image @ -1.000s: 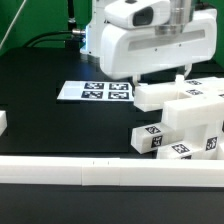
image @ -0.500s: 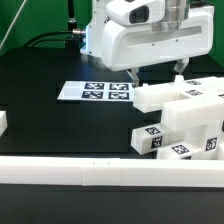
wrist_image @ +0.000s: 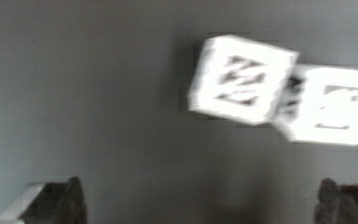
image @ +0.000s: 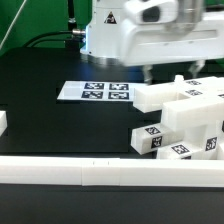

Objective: Assemble chair

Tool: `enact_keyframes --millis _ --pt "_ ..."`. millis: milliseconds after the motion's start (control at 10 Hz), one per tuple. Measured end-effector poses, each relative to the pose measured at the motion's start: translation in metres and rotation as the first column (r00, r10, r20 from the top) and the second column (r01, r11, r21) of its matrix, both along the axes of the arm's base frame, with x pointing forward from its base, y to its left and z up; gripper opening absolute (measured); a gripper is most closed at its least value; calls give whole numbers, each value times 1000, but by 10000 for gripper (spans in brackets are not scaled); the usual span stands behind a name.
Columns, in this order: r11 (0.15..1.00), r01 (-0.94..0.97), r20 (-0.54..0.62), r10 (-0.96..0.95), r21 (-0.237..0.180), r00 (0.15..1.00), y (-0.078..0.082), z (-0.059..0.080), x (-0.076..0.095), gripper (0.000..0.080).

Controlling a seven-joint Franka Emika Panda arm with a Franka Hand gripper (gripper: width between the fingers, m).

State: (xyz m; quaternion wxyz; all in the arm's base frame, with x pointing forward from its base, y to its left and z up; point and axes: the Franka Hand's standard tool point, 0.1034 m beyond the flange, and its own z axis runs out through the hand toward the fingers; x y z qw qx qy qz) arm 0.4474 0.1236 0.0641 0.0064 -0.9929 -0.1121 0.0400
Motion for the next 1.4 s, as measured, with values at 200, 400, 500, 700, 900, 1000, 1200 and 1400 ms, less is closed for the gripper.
enact_keyframes --millis 200,400,500,700,900,1000,1200,1400 --pt "1000 10 27 -10 -2 1000 15 -10 -4 649" --pt "1000 14 28 -14 -2 1000 12 -9 -3 649" --pt "1000 14 28 -14 -2 1000 12 -10 -3 649" --pt "1000 7 27 -6 -5 1000 17 -10 -5 649" --pt "1000 15 28 -15 -7 1000 22 -18 -6 649" --pt "1000 15 27 -15 -8 1000 21 -20 -6 649" --pt "1000 15 26 -15 -8 1000 21 -20 -6 649" --pt "1000 20 25 -20 -7 999 28 -21 -8 649"
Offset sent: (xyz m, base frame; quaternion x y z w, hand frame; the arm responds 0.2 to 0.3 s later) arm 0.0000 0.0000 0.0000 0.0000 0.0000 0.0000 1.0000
